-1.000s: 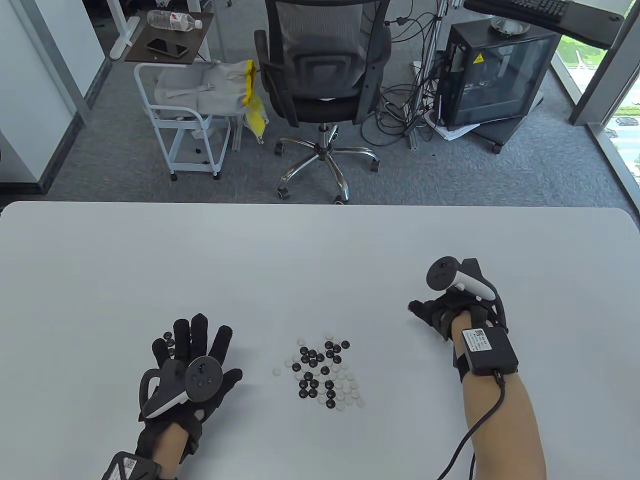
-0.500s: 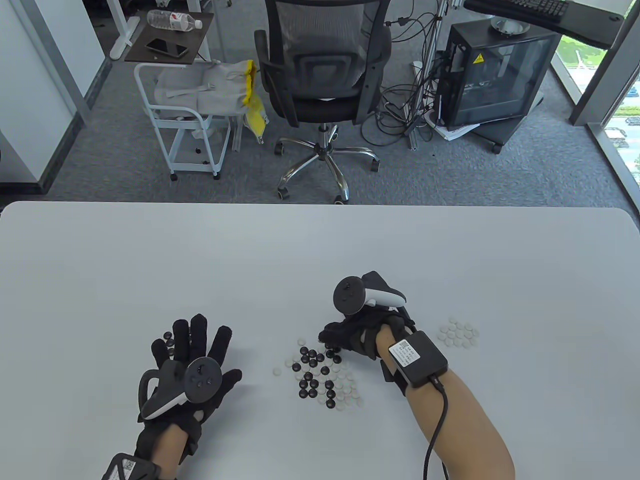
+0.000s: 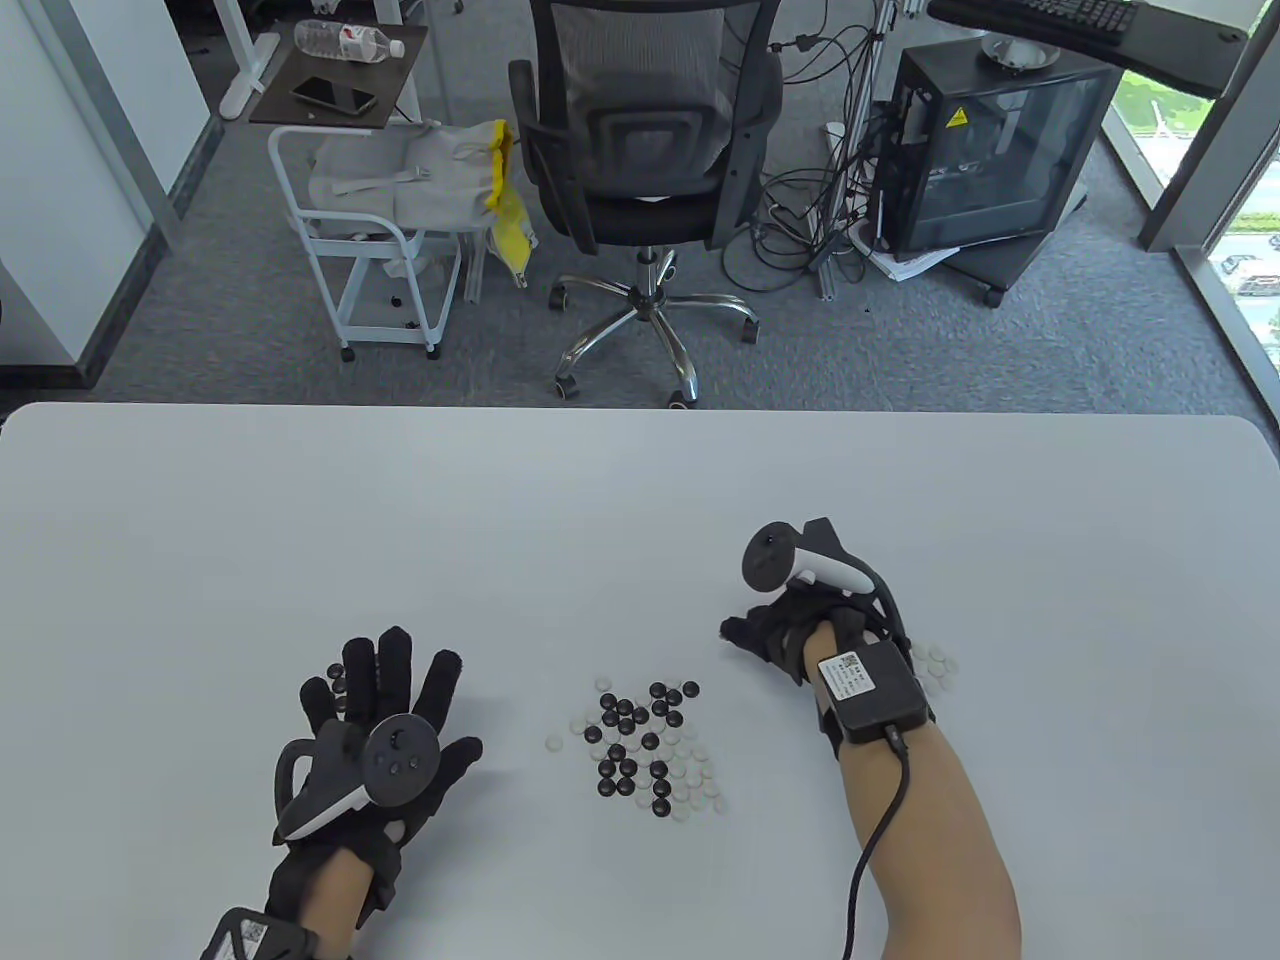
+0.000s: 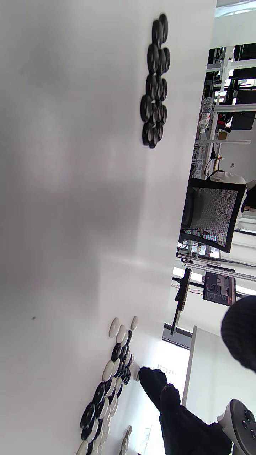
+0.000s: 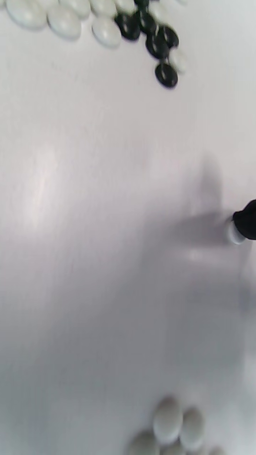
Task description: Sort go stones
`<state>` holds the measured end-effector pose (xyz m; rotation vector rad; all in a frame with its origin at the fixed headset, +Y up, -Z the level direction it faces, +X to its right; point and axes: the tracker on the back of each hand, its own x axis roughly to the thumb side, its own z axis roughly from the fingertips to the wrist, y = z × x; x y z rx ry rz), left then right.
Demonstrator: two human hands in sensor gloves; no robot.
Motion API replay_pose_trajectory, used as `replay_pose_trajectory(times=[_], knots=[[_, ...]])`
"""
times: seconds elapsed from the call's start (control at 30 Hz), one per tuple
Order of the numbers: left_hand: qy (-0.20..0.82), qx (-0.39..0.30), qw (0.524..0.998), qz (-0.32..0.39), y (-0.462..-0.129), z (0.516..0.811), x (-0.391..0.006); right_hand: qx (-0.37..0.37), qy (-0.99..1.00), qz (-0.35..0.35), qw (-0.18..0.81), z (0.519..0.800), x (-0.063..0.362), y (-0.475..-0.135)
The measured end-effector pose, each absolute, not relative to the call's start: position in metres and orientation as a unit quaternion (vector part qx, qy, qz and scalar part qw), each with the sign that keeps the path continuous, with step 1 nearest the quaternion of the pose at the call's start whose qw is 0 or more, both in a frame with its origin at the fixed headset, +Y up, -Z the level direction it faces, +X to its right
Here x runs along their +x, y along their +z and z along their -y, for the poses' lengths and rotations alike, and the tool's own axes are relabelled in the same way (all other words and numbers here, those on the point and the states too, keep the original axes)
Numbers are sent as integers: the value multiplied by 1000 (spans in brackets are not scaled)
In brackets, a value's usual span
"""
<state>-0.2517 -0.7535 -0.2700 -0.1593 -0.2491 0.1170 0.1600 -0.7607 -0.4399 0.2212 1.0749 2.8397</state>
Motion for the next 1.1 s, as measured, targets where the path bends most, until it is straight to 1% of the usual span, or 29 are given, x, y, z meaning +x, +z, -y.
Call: replay_pose_trajectory(times=[0.07, 0.2, 0.3, 0.6, 0.8, 0.9, 1.0, 1.1], knots=[[54, -82, 988, 123, -270, 754, -251, 46, 933, -354, 44, 760, 179, -439], [52, -81, 988, 124, -270, 755, -251, 4, 934, -348, 77, 761, 216, -435], [53, -80, 988, 124, -270, 755, -251, -13, 935, -346, 81, 761, 232, -431], [48, -87, 987, 123, -271, 757, -250, -31, 934, -344, 92, 762, 254, -426], [49, -87, 987, 122, -271, 757, -250, -35, 931, -352, 88, 759, 252, -427], [50, -87, 987, 122, -272, 757, -250, -23, 933, -347, 91, 753, 243, -429], [50, -87, 987, 123, -272, 757, -250, 19, 935, -344, 81, 743, 219, -430], [49, -86, 987, 124, -272, 757, -249, 96, 932, -339, 81, 734, 179, -426]])
